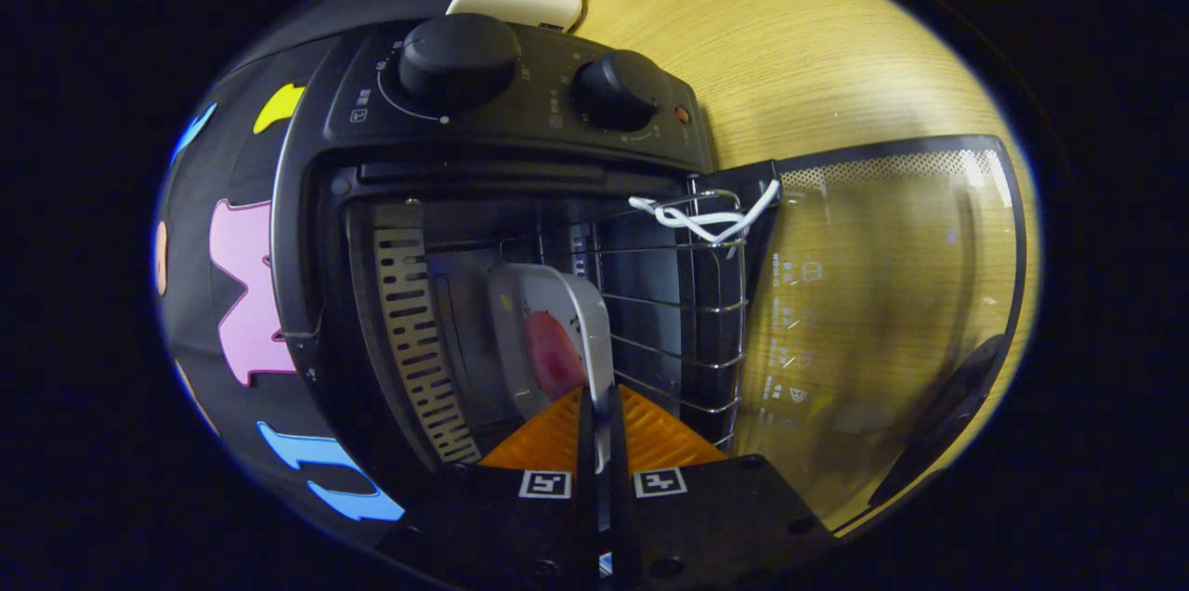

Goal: Open the toaster oven, put the food inside, and close the toaster oven door.

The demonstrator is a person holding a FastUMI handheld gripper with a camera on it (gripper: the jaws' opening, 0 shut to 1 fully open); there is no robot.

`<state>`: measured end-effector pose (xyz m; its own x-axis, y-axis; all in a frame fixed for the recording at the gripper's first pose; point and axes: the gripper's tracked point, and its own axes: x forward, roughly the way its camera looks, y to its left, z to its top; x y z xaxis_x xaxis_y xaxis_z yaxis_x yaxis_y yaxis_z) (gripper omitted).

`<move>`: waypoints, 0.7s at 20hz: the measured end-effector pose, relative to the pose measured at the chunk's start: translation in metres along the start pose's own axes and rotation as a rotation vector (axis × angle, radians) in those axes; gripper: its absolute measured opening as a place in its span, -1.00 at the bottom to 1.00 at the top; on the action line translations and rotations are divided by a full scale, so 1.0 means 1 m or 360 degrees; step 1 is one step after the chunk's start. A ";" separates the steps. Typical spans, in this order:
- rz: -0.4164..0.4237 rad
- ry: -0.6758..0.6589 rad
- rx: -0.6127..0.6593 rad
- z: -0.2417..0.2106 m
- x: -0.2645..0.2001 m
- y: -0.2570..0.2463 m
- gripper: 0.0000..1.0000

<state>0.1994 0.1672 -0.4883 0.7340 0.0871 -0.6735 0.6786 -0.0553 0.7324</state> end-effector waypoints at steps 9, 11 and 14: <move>0.0003 0.0156 -0.0196 -0.016 -0.042 -0.001 0.54; -0.0001 0.0195 -0.0225 -0.019 -0.057 -0.002 0.79; 0.0009 0.0302 -0.0257 -0.030 -0.083 -0.001 0.96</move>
<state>0.1371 0.1899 -0.4296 0.7094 0.2734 -0.6496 0.6502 0.1019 0.7529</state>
